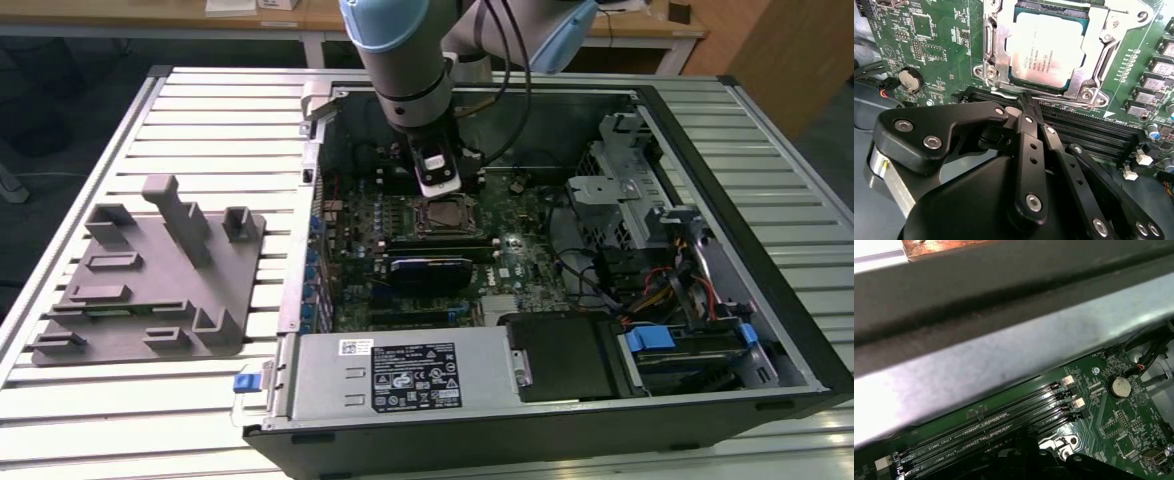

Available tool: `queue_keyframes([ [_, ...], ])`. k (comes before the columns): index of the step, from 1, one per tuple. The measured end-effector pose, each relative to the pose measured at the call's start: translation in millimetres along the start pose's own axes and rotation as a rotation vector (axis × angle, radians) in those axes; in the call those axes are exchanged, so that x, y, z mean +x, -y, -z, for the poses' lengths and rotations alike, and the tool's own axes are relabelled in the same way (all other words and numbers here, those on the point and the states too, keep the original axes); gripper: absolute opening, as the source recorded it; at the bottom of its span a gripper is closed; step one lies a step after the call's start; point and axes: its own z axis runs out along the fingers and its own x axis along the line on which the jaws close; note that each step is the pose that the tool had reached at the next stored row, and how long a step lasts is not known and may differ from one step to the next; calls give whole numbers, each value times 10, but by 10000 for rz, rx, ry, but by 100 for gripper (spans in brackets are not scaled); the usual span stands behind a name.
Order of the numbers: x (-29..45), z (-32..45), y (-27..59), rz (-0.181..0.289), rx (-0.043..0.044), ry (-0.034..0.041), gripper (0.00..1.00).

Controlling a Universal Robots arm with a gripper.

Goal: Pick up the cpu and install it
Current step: 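Install the first cpu locking lever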

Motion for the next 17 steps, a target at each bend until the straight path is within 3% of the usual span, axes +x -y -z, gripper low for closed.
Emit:
queue_keyframes([
  [4, -1, 7, -3, 0, -3, 2, 11],
  [13, -23, 131, -39, 0, -3, 2, 11],
  [17, -25, 137, -42, 1, -5, 2, 11],
])
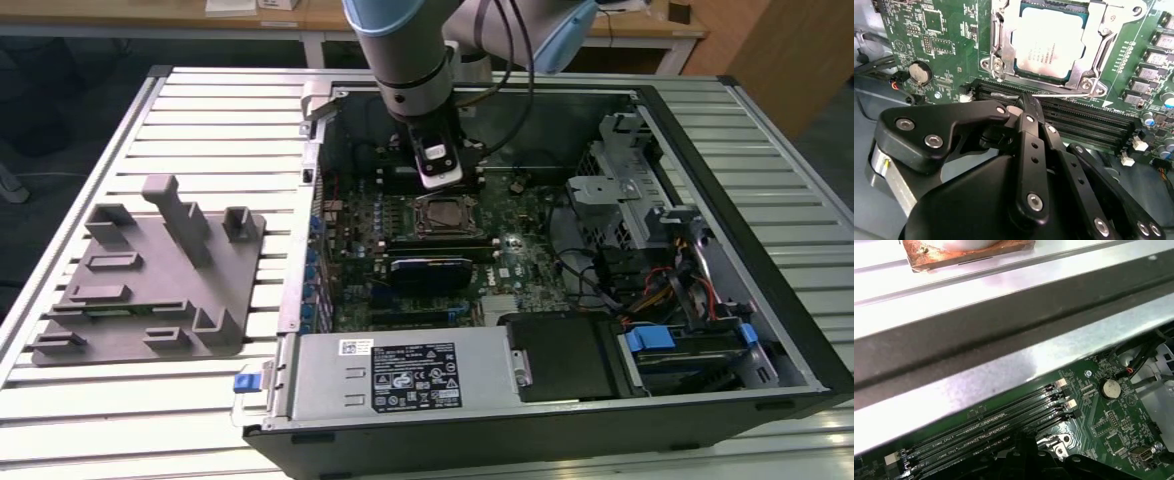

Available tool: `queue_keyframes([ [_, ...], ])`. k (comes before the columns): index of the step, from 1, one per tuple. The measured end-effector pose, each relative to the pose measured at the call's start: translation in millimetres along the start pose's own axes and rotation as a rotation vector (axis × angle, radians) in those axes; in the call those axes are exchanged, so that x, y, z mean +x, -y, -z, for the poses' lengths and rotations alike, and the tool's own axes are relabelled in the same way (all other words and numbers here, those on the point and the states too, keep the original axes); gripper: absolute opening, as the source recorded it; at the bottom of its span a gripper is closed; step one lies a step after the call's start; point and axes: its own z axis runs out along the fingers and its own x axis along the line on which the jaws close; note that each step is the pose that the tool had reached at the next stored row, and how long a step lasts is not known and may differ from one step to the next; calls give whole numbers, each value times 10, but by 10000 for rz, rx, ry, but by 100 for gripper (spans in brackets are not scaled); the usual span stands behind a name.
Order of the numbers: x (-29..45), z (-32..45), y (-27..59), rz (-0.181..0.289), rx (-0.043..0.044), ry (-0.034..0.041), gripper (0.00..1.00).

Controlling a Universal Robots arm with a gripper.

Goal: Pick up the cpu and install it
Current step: 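Install the first cpu locking lever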

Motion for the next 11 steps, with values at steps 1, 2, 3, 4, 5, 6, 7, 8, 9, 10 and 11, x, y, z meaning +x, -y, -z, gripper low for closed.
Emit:
queue_keyframes([
  [1, 1, 1, 0, 0, 0, 1, 11],
  [2, 3, 0, 1, 1, -2, 11, 11],
  [3, 6, -2, 3, 11, -7, 45, 11],
  [4, 9, -6, 6, 22, -14, 88, 11],
  [5, 13, -10, 8, 32, -24, 127, 11],
  [6, 18, -14, 11, 39, -37, 161, 11],
  [7, 24, -17, 14, 44, -49, 188, 11],
  [8, 31, -19, 17, 48, -58, 207, 11],
  [9, 37, -20, 20, 52, -66, 223, 11],
  [10, 43, -21, 22, 55, -72, 237, 11],
  [11, 50, -22, 25, 59, -77, 252, 11],
])
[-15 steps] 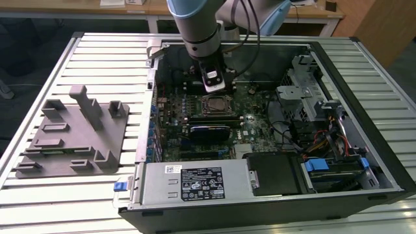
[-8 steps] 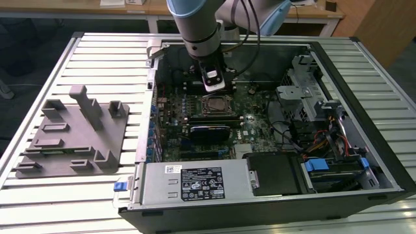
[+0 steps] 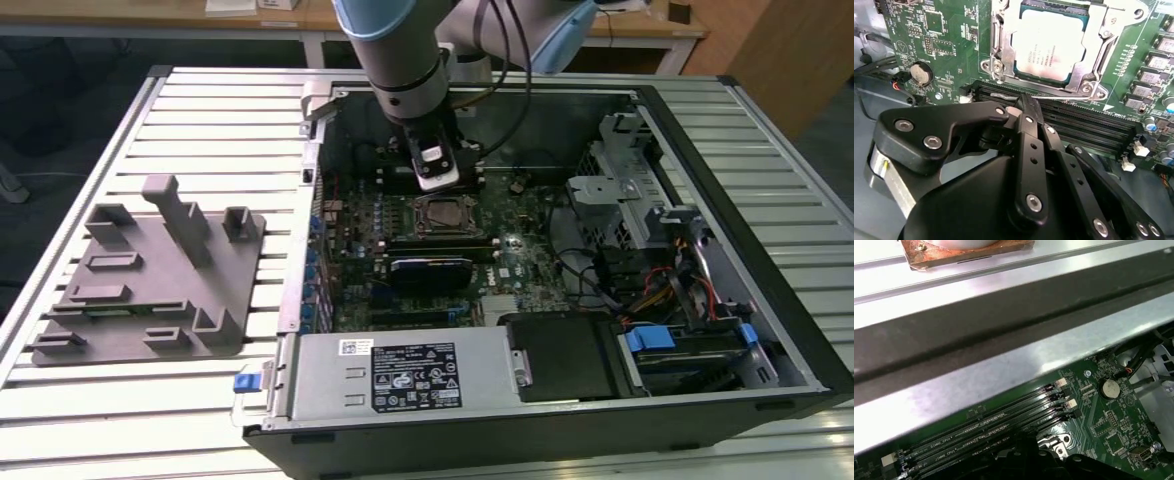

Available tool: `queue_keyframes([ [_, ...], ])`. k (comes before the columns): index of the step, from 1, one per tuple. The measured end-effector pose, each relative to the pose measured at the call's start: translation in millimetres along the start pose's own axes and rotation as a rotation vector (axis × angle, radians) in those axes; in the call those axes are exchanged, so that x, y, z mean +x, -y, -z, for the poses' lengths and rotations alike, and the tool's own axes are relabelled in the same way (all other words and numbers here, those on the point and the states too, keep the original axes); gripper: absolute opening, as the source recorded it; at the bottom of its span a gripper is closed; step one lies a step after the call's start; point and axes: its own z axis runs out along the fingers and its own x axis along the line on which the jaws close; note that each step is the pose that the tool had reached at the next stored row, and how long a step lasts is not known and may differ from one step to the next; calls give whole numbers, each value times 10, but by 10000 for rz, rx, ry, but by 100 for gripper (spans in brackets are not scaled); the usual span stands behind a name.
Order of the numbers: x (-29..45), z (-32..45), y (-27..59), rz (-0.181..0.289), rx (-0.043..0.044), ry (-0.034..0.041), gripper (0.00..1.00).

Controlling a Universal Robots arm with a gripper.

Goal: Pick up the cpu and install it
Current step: 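Install the first cpu locking lever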

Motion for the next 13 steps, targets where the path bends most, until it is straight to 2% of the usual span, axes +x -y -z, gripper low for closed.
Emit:
queue_keyframes([
  [4, 12, -14, 9, 18, -1, 62, 11],
  [10, 17, -38, 15, 85, 142, 182, 11],
  [13, 20, -55, 20, 107, 180, 229, 11],
])
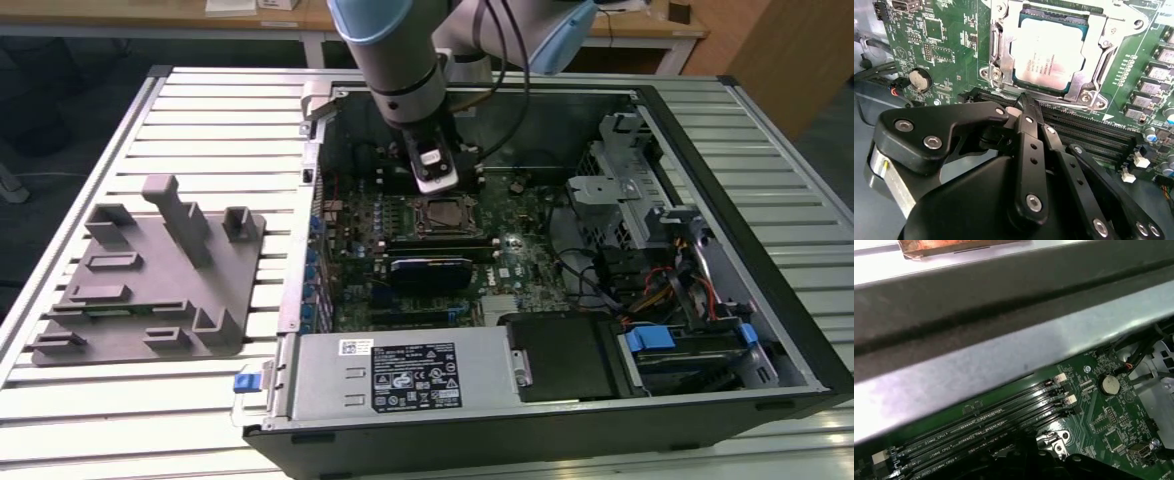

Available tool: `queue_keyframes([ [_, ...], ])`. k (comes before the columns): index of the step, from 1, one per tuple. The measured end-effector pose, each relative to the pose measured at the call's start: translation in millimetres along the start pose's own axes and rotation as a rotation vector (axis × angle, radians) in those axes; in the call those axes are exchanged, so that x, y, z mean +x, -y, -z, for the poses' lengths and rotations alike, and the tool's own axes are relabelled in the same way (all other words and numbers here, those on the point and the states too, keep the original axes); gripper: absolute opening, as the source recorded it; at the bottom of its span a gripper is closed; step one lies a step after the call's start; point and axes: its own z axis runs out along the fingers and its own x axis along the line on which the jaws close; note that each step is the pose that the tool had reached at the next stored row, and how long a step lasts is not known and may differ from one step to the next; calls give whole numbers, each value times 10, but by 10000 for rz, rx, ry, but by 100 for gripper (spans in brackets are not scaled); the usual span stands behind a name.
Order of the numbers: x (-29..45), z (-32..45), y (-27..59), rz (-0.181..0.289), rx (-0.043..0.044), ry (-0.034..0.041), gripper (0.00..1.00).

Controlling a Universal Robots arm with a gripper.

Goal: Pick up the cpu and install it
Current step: 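Install the first cpu locking lever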

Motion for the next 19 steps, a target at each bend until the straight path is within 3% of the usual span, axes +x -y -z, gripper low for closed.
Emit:
queue_keyframes([
  [6, 8, -33, 10, 29, 29, 80, 11],
  [13, 10, -53, 15, 30, 21, 96, 11],
  [14, 10, -54, 16, 27, 8, 92, 11],
  [17, 7, -54, 21, -29, -155, 31, 11],
  [19, 6, -55, 21, -37, -178, 21, 11],
])
